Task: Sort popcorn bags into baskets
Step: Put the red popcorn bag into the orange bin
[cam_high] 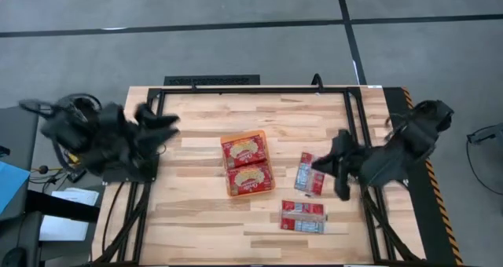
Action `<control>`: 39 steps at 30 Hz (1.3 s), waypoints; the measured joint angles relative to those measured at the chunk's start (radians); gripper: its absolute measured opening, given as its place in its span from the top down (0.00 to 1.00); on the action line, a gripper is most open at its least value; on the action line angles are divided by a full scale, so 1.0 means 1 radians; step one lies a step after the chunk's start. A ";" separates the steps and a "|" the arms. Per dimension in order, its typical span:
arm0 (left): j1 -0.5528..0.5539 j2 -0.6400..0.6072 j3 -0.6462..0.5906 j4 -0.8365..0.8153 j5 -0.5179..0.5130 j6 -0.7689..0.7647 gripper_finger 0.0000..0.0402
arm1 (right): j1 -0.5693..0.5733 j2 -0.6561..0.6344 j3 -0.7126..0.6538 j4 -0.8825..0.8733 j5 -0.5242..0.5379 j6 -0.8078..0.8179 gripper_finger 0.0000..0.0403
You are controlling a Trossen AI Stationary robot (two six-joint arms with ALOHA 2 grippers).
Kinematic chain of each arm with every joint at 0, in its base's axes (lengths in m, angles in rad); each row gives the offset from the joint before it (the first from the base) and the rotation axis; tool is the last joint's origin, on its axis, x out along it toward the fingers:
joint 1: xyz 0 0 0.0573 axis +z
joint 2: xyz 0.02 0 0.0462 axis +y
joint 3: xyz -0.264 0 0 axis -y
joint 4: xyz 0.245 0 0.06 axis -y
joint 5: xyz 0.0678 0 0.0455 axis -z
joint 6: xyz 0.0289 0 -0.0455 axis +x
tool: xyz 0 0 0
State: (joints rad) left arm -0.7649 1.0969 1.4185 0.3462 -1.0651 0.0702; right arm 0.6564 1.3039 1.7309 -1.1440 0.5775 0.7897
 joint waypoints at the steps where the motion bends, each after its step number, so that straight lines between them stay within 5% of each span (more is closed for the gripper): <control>1: 0.002 -0.025 0.000 -0.027 -0.016 -0.011 0.49 | 0.009 0.023 0.000 -0.063 -0.001 0.058 0.84; 5: 0.002 -0.118 0.000 -0.145 -0.121 -0.076 0.49 | 0.070 0.124 -0.003 -0.227 -0.022 0.209 0.84; 10: 0.001 -0.208 0.000 -0.251 -0.150 -0.152 0.49 | 0.123 0.263 -0.003 -0.138 -0.020 0.223 0.84; 16: -0.027 -0.250 0.000 -0.537 -0.048 -0.345 0.49 | 0.082 0.348 0.083 0.252 -0.060 -0.115 0.84; 23: -0.028 -0.098 0.000 -0.774 0.022 -0.598 0.49 | -0.026 0.330 0.306 0.279 -0.104 -0.426 0.84; 32: -0.023 0.182 -0.001 -0.663 0.012 -0.614 0.49 | -0.172 0.202 0.417 0.223 -0.106 -0.567 0.84; 39: -0.014 0.295 -0.001 -0.238 0.013 -0.383 0.49 | -0.189 0.131 0.417 0.071 -0.110 -0.522 0.84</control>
State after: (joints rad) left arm -0.7788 1.3915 1.4174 0.1081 -1.0522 -0.3128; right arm 0.4674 1.4351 2.1483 -1.0734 0.4679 0.2676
